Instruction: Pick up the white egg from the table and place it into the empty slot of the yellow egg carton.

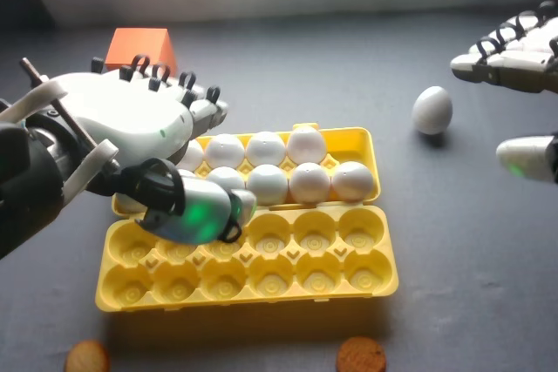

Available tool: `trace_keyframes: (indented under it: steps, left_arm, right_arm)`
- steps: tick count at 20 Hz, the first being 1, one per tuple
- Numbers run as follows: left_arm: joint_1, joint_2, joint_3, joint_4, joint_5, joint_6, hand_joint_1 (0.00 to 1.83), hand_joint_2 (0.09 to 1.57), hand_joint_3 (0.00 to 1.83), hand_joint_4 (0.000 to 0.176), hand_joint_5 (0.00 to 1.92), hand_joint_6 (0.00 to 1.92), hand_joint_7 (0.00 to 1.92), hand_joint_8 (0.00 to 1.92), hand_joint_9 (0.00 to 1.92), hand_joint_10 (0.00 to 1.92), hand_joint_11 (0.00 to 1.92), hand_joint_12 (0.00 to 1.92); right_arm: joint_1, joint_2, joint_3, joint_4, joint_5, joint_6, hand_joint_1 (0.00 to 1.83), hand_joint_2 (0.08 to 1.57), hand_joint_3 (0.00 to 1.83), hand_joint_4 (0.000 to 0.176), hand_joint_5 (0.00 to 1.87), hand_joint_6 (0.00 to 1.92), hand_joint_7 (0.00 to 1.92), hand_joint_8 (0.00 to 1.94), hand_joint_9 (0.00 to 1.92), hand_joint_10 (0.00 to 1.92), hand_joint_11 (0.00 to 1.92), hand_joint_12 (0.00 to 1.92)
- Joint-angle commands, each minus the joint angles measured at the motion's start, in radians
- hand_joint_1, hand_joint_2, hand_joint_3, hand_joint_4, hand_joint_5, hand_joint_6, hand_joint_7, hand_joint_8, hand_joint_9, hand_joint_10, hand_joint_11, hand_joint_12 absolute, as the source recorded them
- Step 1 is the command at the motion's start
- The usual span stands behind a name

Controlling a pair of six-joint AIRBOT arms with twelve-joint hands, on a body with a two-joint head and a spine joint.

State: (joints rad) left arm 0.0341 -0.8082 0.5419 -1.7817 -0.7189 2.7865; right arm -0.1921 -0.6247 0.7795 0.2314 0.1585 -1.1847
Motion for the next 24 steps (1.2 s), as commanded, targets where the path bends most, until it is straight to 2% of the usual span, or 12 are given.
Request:
trace_keyframes:
  steps: [1,7,9,11,12,14,15,16,19,20,22,24]
  left_arm:
    - [-0.01,0.01,0.003,0.056,-0.006,0.002,0.0,1.17,0.03,0.0,0.08,0.0,0.07,0.01,0.04,0.01,0.01,0.0]
    - [-0.01,0.01,0.005,0.056,-0.006,0.002,0.0,1.17,0.02,0.0,0.11,0.01,0.1,0.01,0.07,0.01,0.03,0.02]
    - [-0.007,0.01,0.005,0.055,-0.002,0.002,0.0,1.18,0.01,0.0,0.08,0.01,0.08,0.01,0.05,0.01,0.02,0.01]
    - [-0.007,0.01,0.004,0.052,-0.002,0.002,0.0,1.18,0.01,0.0,0.1,0.01,0.1,0.02,0.07,0.02,0.04,0.02]
    - [-0.008,0.01,0.004,0.052,-0.002,0.002,0.0,1.18,0.01,0.0,0.09,0.01,0.1,0.01,0.07,0.01,0.04,0.02]
    - [-0.01,0.009,0.002,0.051,-0.002,0.002,0.0,1.18,0.01,0.0,0.1,0.01,0.11,0.01,0.08,0.02,0.04,0.02]
    - [-0.012,0.009,0.001,0.051,-0.004,0.002,0.0,1.18,0.01,0.0,0.1,0.01,0.11,0.01,0.09,0.02,0.04,0.02]
    - [-0.014,0.009,0.002,0.051,-0.005,0.002,0.0,1.18,0.01,0.0,0.1,0.01,0.11,0.01,0.08,0.01,0.03,0.02]
    - [-0.018,0.009,0.002,0.053,-0.005,0.002,0.0,1.18,0.01,0.0,0.11,0.01,0.12,0.01,0.09,0.01,0.04,0.03]
    - [-0.018,0.009,0.002,0.053,-0.005,0.002,0.0,1.18,0.01,0.0,0.11,0.01,0.12,0.01,0.09,0.01,0.04,0.03]
    - [-0.021,0.007,0.001,0.053,-0.001,0.005,0.0,1.18,0.0,0.0,0.1,0.0,0.11,0.01,0.09,0.01,0.04,0.03]
    - [-0.027,0.004,0.0,0.048,-0.001,0.011,0.0,1.18,0.01,0.0,0.11,0.0,0.12,0.01,0.09,0.01,0.04,0.03]
  right_arm:
    - [0.009,0.01,0.002,0.0,0.098,0.001,0.13,1.33,0.0,0.0,0.09,0.0,0.07,0.0,0.04,0.0,0.0,0.09]
    - [0.01,0.009,0.006,0.0,0.111,-0.024,0.35,1.26,0.0,0.0,0.06,0.0,0.04,0.0,0.0,0.0,0.0,0.02]
    - [0.014,-0.003,0.026,0.0,0.111,-0.024,0.47,1.21,0.0,0.0,0.1,0.0,0.07,0.0,0.02,0.01,0.0,0.23]
    - [0.019,-0.03,0.067,0.001,0.109,-0.023,0.62,1.14,0.0,0.0,0.17,0.02,0.15,0.02,0.11,0.03,0.0,0.56]
    - [0.023,-0.047,0.089,0.001,0.108,-0.023,0.61,1.15,0.0,0.0,0.14,0.01,0.15,0.01,0.11,0.03,0.0,0.64]
    - [0.044,-0.084,0.132,0.001,0.09,-0.019,0.69,1.14,0.0,0.0,0.05,0.0,0.03,0.0,0.01,0.0,0.0,0.4]
    - [0.059,-0.103,0.151,0.003,0.083,-0.014,0.76,1.15,0.0,0.0,0.04,0.0,0.01,0.0,0.0,0.0,0.0,0.36]
    - [0.074,-0.121,0.172,0.021,0.071,-0.014,0.86,1.17,0.01,0.0,0.03,0.0,0.0,0.0,0.0,0.0,0.0,0.19]
    - [0.093,-0.188,0.239,0.063,0.055,-0.015,0.98,1.08,0.0,0.0,0.08,0.01,0.06,0.01,0.04,0.01,0.0,0.47]
    - [0.093,-0.211,0.265,0.077,0.051,-0.015,1.01,1.08,0.0,0.0,0.07,0.0,0.05,0.01,0.03,0.01,0.0,0.38]
    - [0.093,-0.261,0.33,0.144,0.006,-0.015,1.08,1.08,0.0,0.0,0.09,0.01,0.05,0.0,0.02,0.0,0.0,0.37]
    - [0.09,-0.3,0.384,0.19,-0.017,-0.015,1.14,1.06,0.0,0.0,0.11,0.01,0.08,0.01,0.06,0.02,0.0,0.57]
